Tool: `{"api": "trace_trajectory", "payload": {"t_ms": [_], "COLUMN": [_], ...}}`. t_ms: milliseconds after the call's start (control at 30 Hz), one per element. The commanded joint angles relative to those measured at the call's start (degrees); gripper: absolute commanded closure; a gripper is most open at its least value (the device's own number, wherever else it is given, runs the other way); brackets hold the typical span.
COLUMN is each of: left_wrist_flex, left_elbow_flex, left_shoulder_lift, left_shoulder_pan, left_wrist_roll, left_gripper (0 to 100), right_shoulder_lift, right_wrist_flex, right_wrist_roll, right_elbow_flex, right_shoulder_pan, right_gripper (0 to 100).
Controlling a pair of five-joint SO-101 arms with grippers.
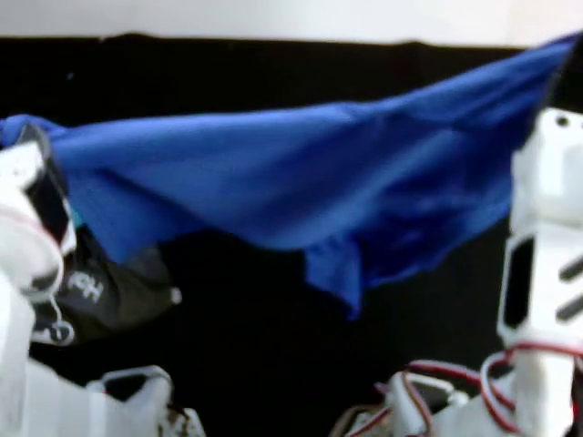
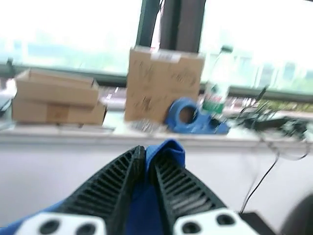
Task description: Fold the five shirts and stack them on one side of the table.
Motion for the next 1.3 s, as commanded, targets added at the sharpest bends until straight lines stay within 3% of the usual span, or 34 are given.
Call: {"api": "trace_trajectory", "payload": {"t_ms": [0,300,600,967,1100,1267], "left_wrist_flex": [0.0,-0.1,-7.1,-6.9,-6.9,-6.9], "left_elbow_flex": [-0.7,9.5,15.9,10.9,11.2,17.7], "left_shoulder_lift": [-0.3,1.5,1.1,-8.4,-9.7,-10.1], "left_shoulder_pan": [-0.5,4.3,5.7,5.7,5.7,5.7], "left_wrist_roll": [-0.3,-0.3,-0.3,-0.3,-0.3,-0.3], "left_gripper": [99,99,99,99,99,99], "right_shoulder_lift": [0.7,5.5,12.2,0.7,-0.8,-0.8], "right_wrist_flex": [-1.7,-10.6,-12.6,-16.3,-18.7,-18.3], "right_wrist_roll": [1.4,10.2,10.8,11.3,14.8,14.8], "right_elbow_flex": [-2.2,-2.5,-2.8,-2.8,-2.5,-2.2], "right_shoulder_pan": [1.5,1.8,5.7,5.7,5.7,5.7], "right_gripper": [99.3,99.3,99.3,99.3,99.3,99.3]}}
